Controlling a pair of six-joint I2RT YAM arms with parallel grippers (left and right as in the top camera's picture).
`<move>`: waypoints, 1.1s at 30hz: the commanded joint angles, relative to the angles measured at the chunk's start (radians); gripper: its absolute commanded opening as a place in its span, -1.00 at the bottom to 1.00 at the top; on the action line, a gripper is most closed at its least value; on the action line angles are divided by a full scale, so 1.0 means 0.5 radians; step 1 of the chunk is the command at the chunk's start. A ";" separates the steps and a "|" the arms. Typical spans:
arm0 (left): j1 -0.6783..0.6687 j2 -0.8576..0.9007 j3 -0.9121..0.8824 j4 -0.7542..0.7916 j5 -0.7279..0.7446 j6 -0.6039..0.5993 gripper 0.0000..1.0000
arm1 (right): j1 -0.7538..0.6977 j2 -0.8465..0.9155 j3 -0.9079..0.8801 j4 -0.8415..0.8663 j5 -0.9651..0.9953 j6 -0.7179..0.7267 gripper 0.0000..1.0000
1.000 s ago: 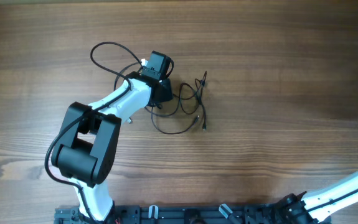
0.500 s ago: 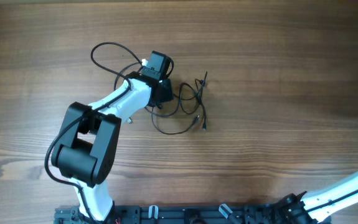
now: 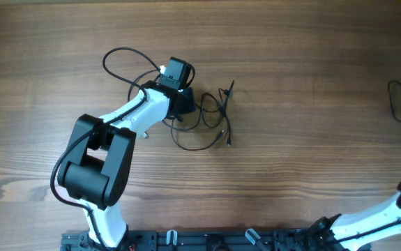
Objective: Untangle cables
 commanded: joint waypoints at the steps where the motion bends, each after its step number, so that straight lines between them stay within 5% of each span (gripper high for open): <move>1: -0.010 0.134 -0.084 -0.023 0.083 -0.025 -0.31 | 0.002 -0.284 0.005 0.004 0.064 -0.006 0.99; 6: -0.010 0.134 -0.083 -0.002 0.092 -0.026 -0.27 | 0.017 -0.568 0.005 -0.042 0.023 -0.008 0.99; 11: -0.010 0.046 -0.015 0.008 0.233 -0.026 -0.29 | 0.098 -0.680 0.004 -0.367 -0.535 -0.008 0.99; 16: -0.005 -0.229 0.042 0.009 0.261 -0.017 -0.23 | 0.489 -0.677 0.004 -0.591 -0.860 -0.143 0.99; 22: 0.095 -0.674 0.042 -0.038 0.172 -0.011 0.48 | 1.331 -0.649 0.004 -0.647 -0.872 -0.230 0.98; 24: 0.148 -0.784 0.042 -0.101 0.062 -0.011 0.94 | 1.559 -0.627 0.004 -0.647 -0.870 -0.227 0.99; 29: 0.328 -1.002 0.042 -0.325 -0.152 -0.012 1.00 | 2.087 -0.479 0.004 -0.654 -0.849 -0.291 0.99; 33: 0.402 -1.014 0.041 -0.452 -0.151 -0.012 1.00 | 2.377 -0.336 0.004 -0.751 -0.851 -0.754 0.89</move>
